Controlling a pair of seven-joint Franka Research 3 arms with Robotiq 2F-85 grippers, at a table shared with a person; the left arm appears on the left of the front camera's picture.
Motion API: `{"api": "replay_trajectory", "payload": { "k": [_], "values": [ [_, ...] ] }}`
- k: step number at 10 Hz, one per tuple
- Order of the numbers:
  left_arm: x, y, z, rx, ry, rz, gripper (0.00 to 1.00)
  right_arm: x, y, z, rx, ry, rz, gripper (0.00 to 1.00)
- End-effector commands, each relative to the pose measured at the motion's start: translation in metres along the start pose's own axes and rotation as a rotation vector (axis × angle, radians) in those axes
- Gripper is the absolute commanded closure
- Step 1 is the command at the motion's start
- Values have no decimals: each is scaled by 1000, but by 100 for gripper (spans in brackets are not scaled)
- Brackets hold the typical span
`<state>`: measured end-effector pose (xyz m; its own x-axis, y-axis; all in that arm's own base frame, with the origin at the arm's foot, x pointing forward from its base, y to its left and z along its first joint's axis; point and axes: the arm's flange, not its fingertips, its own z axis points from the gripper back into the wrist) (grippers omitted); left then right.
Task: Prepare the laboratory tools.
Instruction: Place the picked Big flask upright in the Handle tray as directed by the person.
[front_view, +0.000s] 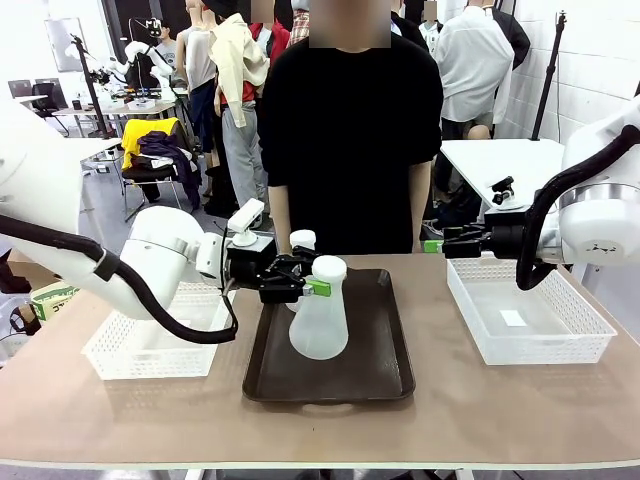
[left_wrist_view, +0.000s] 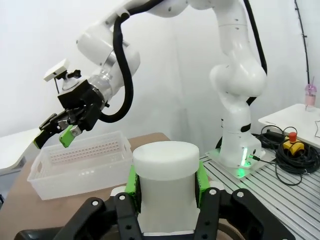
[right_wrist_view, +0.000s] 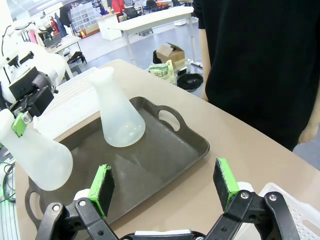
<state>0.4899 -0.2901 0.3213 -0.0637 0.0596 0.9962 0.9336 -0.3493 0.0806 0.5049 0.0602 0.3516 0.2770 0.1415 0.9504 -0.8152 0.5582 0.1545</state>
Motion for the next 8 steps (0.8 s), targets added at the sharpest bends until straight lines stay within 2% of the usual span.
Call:
{"api": "replay_trajectory", "payload": {
  "k": [1,3,4,5,8],
  "values": [
    [-2,11,-3,24,11,-62,100,-1,1,0,-1,2,-2,0],
    [-10,14,-3,18,28,-86,100,-1,1,0,-1,2,-2,0],
    [-14,16,-1,18,8,-56,100,-1,1,0,-1,2,-2,0],
    [-19,18,2,33,14,-52,93,-1,1,0,-1,2,-2,0],
    [-32,20,12,64,6,-8,33,-1,1,0,-1,2,-2,0]
  ]
}}
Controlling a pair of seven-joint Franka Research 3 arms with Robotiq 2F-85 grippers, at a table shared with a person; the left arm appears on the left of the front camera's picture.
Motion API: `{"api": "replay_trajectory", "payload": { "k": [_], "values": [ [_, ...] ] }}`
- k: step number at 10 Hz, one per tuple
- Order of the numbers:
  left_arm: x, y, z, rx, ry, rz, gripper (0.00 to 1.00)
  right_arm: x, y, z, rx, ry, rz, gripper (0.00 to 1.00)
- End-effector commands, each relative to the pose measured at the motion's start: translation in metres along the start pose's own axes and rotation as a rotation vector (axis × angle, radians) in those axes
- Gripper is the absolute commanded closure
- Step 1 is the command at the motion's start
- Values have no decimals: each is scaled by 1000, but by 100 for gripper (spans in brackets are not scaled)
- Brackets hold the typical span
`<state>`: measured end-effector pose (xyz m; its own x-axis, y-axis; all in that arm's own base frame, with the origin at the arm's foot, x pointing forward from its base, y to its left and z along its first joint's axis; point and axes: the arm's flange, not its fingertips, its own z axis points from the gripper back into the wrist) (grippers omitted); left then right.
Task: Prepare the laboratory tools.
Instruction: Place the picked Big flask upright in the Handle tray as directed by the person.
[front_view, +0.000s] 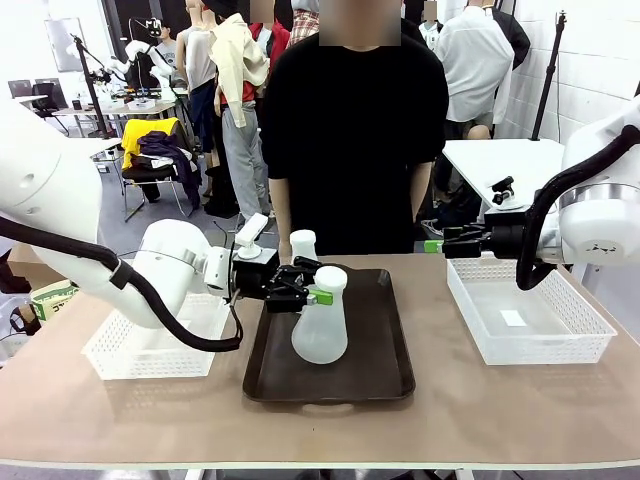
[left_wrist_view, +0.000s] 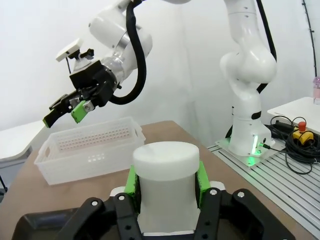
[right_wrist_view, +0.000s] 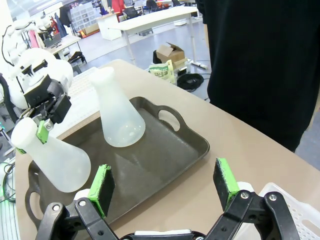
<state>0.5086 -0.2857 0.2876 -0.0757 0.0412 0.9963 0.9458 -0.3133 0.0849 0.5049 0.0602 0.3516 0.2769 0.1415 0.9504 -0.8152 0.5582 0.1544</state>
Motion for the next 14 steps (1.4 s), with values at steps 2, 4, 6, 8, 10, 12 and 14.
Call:
{"api": "replay_trajectory", "payload": {
  "k": [2,4,6,8,10,12,14],
  "values": [
    [-2,8,7,39,-31,17,0,-1,1,0,-1,2,-2,0],
    [-1,7,9,40,-28,24,0,-1,1,0,-1,2,-2,0],
    [-1,7,15,44,-16,49,0,-1,1,0,-1,2,-2,0],
    [-3,7,18,48,-21,73,0,-1,1,0,-1,2,-2,0],
    [-5,4,15,38,-4,43,0,-1,1,0,-1,2,-2,0],
    [-5,4,15,38,-4,43,0,-1,1,0,-1,2,-2,0],
    [-5,4,15,38,-4,43,0,-1,1,0,-1,2,-2,0]
  ]
}}
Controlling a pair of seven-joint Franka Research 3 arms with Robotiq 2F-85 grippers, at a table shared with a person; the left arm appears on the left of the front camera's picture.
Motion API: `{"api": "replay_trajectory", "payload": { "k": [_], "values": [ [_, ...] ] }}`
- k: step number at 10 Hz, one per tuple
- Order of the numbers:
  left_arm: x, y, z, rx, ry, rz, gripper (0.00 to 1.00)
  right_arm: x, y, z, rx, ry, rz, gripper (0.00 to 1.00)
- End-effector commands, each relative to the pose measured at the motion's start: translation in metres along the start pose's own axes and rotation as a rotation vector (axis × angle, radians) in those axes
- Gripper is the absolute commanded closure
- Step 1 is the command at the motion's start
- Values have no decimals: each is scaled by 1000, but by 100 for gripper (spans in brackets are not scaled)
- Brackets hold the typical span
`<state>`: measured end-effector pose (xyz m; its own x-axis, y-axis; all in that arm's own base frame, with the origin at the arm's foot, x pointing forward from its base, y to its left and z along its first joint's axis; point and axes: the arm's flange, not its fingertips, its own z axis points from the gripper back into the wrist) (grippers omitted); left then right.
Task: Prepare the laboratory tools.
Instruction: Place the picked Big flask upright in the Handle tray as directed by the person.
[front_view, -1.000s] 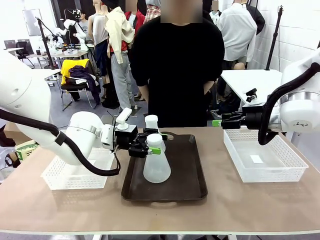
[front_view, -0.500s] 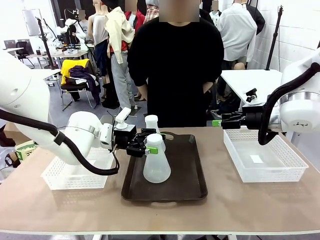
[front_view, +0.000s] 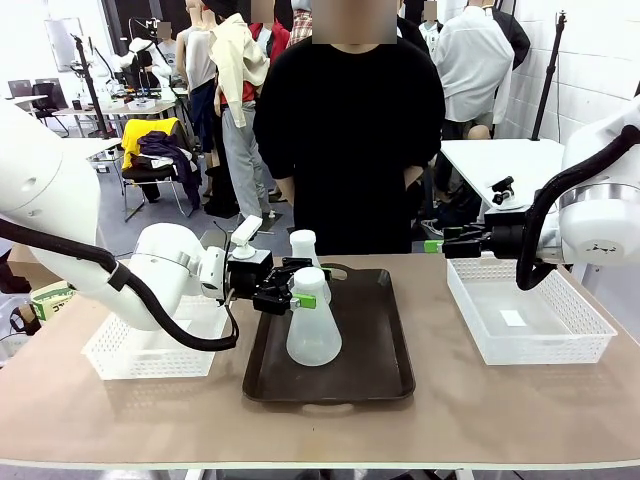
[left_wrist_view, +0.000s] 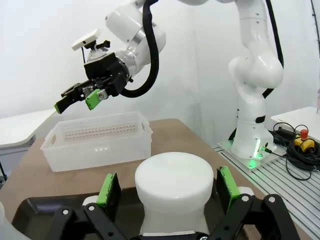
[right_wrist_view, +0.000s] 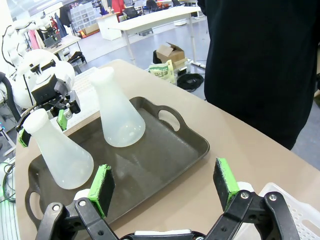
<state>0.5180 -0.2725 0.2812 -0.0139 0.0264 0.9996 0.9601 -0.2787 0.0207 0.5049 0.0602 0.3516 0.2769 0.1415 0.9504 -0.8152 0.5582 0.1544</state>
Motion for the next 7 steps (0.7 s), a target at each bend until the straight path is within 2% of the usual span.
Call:
{"api": "replay_trajectory", "payload": {
  "k": [1,7],
  "values": [
    [1,0,0,-1,-1,-20,0,-1,1,0,-1,2,-2,0],
    [1,0,0,-1,-1,-20,0,-1,1,0,-1,2,-2,0]
  ]
}}
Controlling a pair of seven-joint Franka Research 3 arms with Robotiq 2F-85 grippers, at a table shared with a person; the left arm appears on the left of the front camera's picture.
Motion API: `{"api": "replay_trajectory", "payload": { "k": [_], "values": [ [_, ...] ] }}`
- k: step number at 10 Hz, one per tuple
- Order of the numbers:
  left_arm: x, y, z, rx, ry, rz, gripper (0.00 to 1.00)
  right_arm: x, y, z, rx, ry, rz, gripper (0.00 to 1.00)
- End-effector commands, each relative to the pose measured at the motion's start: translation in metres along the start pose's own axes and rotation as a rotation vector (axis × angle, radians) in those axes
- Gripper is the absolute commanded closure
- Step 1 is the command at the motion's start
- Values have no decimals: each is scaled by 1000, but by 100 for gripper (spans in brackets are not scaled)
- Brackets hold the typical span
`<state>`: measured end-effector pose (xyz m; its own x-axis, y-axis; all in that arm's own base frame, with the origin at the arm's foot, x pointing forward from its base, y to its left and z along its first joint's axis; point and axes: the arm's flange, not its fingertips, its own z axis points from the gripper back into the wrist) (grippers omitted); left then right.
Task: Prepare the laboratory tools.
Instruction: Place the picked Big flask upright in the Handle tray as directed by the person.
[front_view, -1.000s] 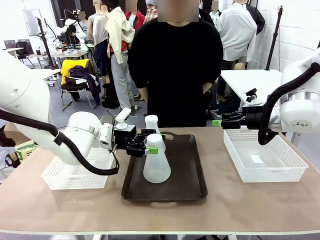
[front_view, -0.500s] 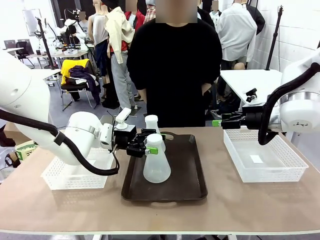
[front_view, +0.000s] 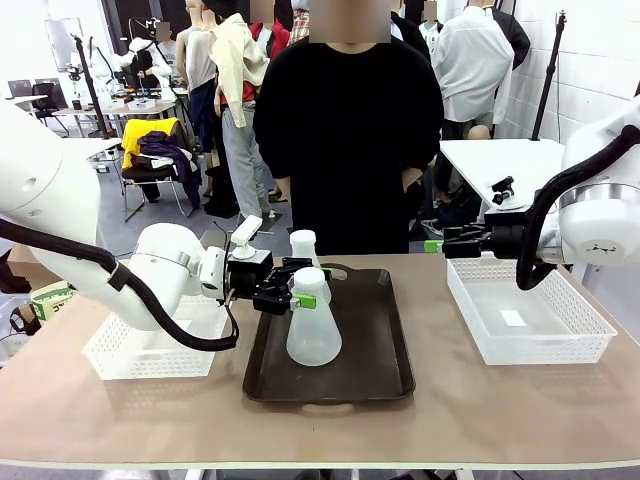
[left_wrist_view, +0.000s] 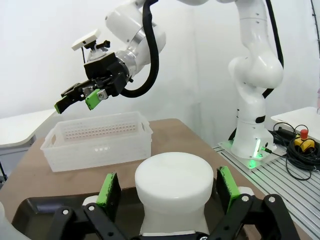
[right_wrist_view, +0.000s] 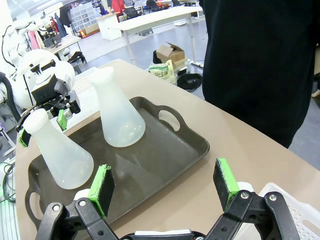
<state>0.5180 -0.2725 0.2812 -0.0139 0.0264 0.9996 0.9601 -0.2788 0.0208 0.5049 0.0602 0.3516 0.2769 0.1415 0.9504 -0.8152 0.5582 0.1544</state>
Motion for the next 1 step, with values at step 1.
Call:
{"api": "replay_trajectory", "payload": {
  "k": [1],
  "values": [
    [1,0,0,-1,-1,-20,0,-1,1,0,-1,2,-2,0]
  ]
}}
